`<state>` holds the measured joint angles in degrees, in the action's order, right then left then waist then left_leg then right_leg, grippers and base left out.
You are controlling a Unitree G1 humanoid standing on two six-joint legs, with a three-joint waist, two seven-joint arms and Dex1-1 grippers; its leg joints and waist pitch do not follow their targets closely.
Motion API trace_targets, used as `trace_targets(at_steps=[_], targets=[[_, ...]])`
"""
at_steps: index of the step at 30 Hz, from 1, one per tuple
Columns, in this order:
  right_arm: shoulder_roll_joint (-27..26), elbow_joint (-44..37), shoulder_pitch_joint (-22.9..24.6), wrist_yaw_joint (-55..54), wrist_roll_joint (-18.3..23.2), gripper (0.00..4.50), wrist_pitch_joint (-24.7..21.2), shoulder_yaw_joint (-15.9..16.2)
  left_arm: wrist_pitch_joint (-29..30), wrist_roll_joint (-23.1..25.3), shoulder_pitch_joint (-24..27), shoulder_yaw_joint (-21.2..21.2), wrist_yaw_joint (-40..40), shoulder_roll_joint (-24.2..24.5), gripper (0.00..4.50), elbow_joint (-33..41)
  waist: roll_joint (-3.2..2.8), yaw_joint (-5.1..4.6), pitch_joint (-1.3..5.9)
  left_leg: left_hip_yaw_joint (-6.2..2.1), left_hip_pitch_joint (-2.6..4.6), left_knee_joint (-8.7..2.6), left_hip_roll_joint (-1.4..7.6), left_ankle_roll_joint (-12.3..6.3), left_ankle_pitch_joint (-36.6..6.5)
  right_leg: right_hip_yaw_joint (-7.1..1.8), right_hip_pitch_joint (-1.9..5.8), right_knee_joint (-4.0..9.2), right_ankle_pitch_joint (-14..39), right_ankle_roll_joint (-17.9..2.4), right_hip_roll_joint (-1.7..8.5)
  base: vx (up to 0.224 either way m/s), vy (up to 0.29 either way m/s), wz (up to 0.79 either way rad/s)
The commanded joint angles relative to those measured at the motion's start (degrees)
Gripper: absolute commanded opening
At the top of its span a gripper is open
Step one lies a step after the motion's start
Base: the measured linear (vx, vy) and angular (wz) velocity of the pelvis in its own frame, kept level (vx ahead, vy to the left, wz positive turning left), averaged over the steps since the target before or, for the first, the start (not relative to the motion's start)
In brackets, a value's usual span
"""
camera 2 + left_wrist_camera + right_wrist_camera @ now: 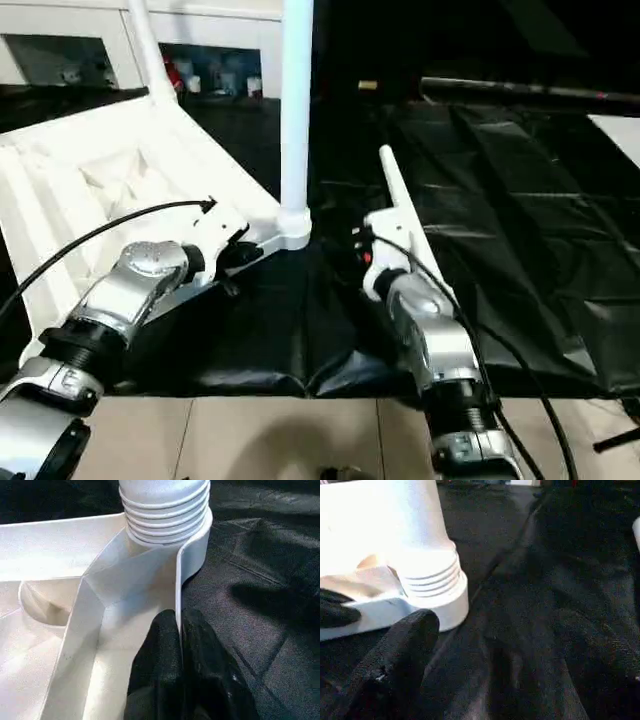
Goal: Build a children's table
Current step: Insert table leg to table base
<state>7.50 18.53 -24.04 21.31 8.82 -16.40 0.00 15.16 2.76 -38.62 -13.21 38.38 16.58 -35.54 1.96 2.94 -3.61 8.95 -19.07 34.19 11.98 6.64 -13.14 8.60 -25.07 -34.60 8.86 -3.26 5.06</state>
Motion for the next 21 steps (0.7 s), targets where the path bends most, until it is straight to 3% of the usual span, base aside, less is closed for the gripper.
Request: trace_targets(at_steps=[1, 3, 5, 7, 8, 10, 12, 13, 14, 15, 18, 19, 20, 21], targets=[[0.29, -1.16, -0.02, -0.5, -0.71, 3.98, -1.42, 0.39, -2.04, -0.85, -1.13, 2.63, -1.78, 0.05, 0.0, 1.15, -0.31, 0.61, 4.52, 0.35, -1.28, -3.52, 0.59, -4.48, -0.79, -4.08, 5.43, 4.02, 11.97, -6.76, 3.47, 0.0, 0.0, 0.0], [0.3, -1.3, -0.05, -0.31, -0.8, 3.98, -1.86, 0.69, -1.83, -0.9, -1.08, 2.47, -1.5, 0.18, 0.0, 1.25, -0.26, 0.58, 4.57, 0.33, -1.27, -3.49, 0.63, -4.5, -0.54, -4.09, 5.41, 3.96, 11.74, -6.86, 3.46, 0.0, 0.0, 0.0], [0.39, -1.68, 0.01, -0.38, -0.73, 3.98, -2.33, 0.95, -1.9, -0.88, -1.02, 2.39, -1.38, 0.24, 0.0, 1.21, -0.31, 0.55, 4.31, 0.4, -0.27, -4.18, 0.8, -3.54, -7.91, -3.85, 5.73, 4.55, 20.17, -6.13, 3.49, 0.0, 0.0, 0.0], [0.37, -2.48, 0.1, -0.31, -0.65, 3.98, -3.36, 1.28, -1.69, -0.83, -0.78, 2.44, -1.26, 0.36, 0.0, 1.26, -0.39, 0.46, 4.16, 0.53, 0.77, -4.8, 0.78, -4.03, -13.28, -3.46, 6.26, 5.38, 27.29, -6.06, 3.27, 0.0, 0.0, 0.0], [0.37, -2.48, 0.1, -0.31, -0.65, 3.98, -3.36, 1.28, -1.69, -0.83, -0.78, 2.44, -1.26, 0.36, 0.0, 1.26, -0.39, 0.46, 4.16, 0.53, 0.77, -4.8, 0.78, -4.03, -13.28, -3.46, 6.26, 5.38, 27.29, -6.06, 3.27, 0.0, 0.0, 0.0], [0.37, -2.52, 0.07, -0.24, -0.88, 3.98, -3.6, 1.55, -1.61, -0.61, -0.61, 2.25, -1.09, 0.6, 0.0, 1.57, -0.48, 0.48, 3.84, 0.85, 1.86, -5.25, 0.61, -5.32, -15.62, -3.21, 6.71, 6.27, 31.7, -6.55, 3.21, 0.0, 0.0, 0.0], [0.28, -2.47, 0.06, 0.0, -0.66, 3.98, -3.95, 1.6, -1.45, -0.93, -0.54, 2.36, -0.57, 0.69, 0.0, 1.75, -0.41, 0.66, 4.05, 0.98, 2.22, -5.5, 0.53, -5.89, -14.28, -3.39, 7.47, 6.32, 31.13, -7.17, 3.33, 0.0, 0.0, 0.0], [0.27, -2.5, 0.06, 0.11, -0.63, 3.98, -4.07, 1.68, -1.36, -1.06, -0.56, 2.48, -0.53, 0.69, 0.0, 1.74, -0.08, 1.05, 4.56, -0.3, -1.49, -5.2, -0.22, -8.99, -9.85, -2.52, 10.32, 5.78, 29.5, -5.8, 4.61, 0.085, 0.007, 0.13], [0.24, -2.55, 0.05, 0.12, -0.65, 3.98, -4.14, 1.73, -1.42, -1.08, -0.57, 2.46, -0.43, 0.72, 0.0, 1.75, -0.42, 0.97, 4.91, -0.61, -1.27, -4.66, -0.49, -10.87, -7.03, -2.04, 9.98, 5.71, 27.07, -6.07, 4.94, 0.064, 0.004, 0.15], [0.2, -2.61, 0.02, 0.12, -0.7, 3.98, -4.23, 1.8, -1.52, -1.08, -0.62, 2.43, -0.34, 0.76, 0.0, 1.74, -0.72, 0.97, 5.0, -0.85, -1.67, -4.26, -0.7, -12.39, -4.53, -1.52, 10.42, 5.56, 24.39, -6.87, 4.82, 0.074, -0.006, 0.28], [0.28, -2.51, -0.09, 0.18, -1.19, 3.98, -4.07, 2.23, -1.63, -1.07, -0.72, 2.43, -0.35, 0.78, 0.0, 1.65, -1.04, 0.78, 5.39, -1.66, -1.73, -3.55, -0.79, -15.18, 0.92, -0.56, 10.75, 4.63, 17.5, -8.94, 4.28, 0.083, -0.011, 0.29], [0.27, -2.6, -0.08, 0.22, -1.17, 3.98, -4.11, 2.33, -1.57, -1.13, -0.72, 2.43, -0.21, 0.82, 0.0, 1.64, -1.12, 0.5, 5.57, -2.13, -2.13, -3.07, -0.96, -16.88, 4.05, -0.03, 11.32, 4.09, 13.85, -9.47, 3.96, 0.11, -0.004, 0.24], [0.27, -2.64, -0.07, 0.22, -1.16, 3.98, -4.14, 2.36, -1.56, -1.15, -0.73, 2.44, -0.17, 0.83, 0.0, 1.64, -1.58, -0.24, 5.54, -2.14, 2.25, -3.76, 1.28, -15.76, 6.51, -0.64, 8.41, 2.68, 10.74, -11.35, 2.76, 0.11, -0.004, 0.24], [0.35, -2.82, -0.03, 0.56, -1.12, 3.98, -4.08, 2.61, -1.6, -1.05, -0.71, 2.36, -0.12, 0.93, 0.0, 1.64, -1.47, -0.54, 5.67, -2.6, 3.03, -3.78, 1.69, -16.31, 8.78, -0.56, 8.0, 1.91, 7.96, -12.38, 2.4, 0.121, -0.011, 0.06]])
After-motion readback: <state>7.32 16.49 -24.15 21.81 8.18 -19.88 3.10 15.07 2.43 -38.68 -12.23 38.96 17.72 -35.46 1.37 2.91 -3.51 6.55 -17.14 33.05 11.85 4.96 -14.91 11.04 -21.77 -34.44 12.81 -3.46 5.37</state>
